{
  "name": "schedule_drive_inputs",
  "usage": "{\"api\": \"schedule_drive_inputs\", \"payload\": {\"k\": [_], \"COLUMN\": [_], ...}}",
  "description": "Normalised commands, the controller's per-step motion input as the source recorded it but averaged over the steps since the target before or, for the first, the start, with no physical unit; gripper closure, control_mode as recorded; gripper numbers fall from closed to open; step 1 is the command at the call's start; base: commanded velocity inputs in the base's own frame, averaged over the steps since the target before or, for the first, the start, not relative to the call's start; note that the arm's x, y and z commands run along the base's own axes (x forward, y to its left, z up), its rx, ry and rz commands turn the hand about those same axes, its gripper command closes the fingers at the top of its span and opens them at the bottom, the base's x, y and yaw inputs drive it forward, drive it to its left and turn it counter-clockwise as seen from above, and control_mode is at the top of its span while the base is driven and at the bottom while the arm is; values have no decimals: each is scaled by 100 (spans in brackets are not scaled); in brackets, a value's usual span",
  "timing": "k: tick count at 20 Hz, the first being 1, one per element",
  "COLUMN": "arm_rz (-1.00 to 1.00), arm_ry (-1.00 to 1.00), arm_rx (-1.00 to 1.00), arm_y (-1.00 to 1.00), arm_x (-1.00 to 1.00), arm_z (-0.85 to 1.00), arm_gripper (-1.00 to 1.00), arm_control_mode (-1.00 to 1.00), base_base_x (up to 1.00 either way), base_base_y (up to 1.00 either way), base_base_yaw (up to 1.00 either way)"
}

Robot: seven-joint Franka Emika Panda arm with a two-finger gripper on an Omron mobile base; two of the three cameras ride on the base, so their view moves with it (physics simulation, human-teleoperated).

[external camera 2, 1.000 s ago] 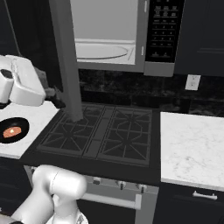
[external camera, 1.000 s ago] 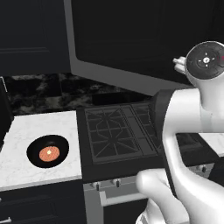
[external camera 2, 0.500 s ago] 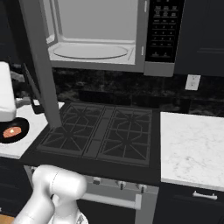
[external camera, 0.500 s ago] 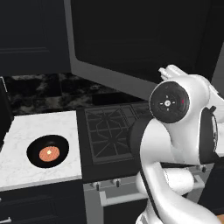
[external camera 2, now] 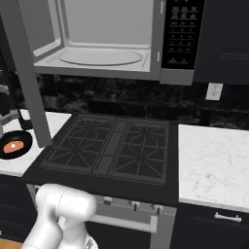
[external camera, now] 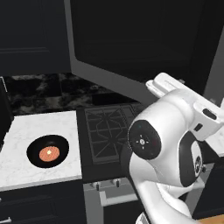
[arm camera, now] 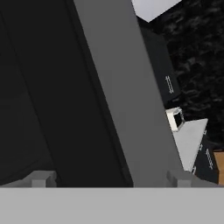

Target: Open the microwave, place the bowl with waffle inside the microwave, then close the microwave door and turn it on.

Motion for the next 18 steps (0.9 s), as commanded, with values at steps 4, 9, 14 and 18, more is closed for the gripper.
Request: {"api": "schedule_drive_inputs", "payload": {"k": [4, 9, 14, 18], "arm_rz": [6, 1, 0, 0], "arm_ry": [0, -6, -12, -4], "arm_rx": [-35, -34, -26, -19], "arm_y": [6, 3, 20, -1], "arm_x": [-39, -64, -70, -81], "arm_z": [31, 20, 2, 7], "arm_gripper": [-100, -100, -100, -100], "arm_control_mode": [-100, -100, -100, -100], "base_base_x": [0, 0, 0, 0], "base_base_y": [0, 0, 0, 0], "base_base_yaw": [0, 0, 0, 0]}}
